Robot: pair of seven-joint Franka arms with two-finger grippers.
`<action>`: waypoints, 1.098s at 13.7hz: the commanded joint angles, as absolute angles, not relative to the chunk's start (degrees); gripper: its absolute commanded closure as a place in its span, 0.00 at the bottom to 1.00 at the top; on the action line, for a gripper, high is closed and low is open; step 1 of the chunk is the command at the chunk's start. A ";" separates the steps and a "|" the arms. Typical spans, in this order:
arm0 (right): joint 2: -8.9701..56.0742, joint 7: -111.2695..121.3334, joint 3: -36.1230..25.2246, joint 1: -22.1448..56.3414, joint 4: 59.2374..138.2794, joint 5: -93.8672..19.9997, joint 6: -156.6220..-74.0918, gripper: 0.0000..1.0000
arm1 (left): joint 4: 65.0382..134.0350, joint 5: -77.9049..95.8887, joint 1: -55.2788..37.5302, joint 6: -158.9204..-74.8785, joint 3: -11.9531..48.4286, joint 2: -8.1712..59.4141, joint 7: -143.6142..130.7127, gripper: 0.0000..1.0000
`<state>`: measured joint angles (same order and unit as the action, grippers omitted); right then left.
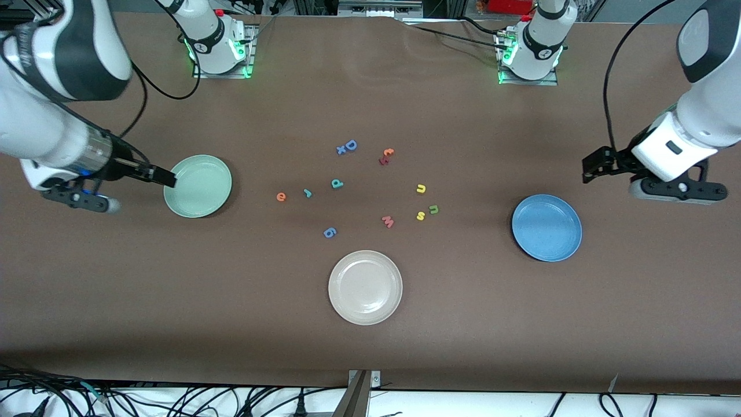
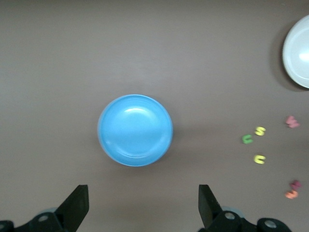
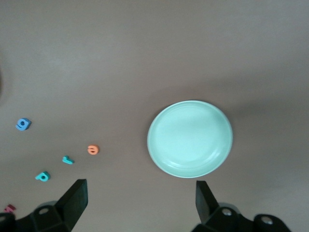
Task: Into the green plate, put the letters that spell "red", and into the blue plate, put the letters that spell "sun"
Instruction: 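Move the right gripper and the left gripper toward the scattered letters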
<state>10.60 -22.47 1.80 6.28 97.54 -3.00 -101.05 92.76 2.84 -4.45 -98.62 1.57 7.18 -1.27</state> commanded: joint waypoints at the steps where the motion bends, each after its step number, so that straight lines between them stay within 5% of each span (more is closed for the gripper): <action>1: 13.70 -28.98 1.76 10.53 97.82 -2.11 -104.49 0.01 | 90.88 6.06 -5.79 -98.17 1.32 11.76 -0.79 0.00; 9: 27.06 -38.93 1.76 21.52 97.91 -2.11 -116.27 0.01 | 91.40 6.15 -13.35 -108.71 1.32 22.76 -1.57 0.00; 15: 28.83 -38.94 1.76 23.12 106.94 -1.93 -124.51 0.02 | 92.19 5.46 -20.46 -116.17 1.32 29.26 -10.86 0.00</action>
<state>29.99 -38.10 1.98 22.60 102.21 -3.00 -119.57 92.81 4.64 -17.61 -113.53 2.02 27.06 -6.56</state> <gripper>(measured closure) 0.018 0.000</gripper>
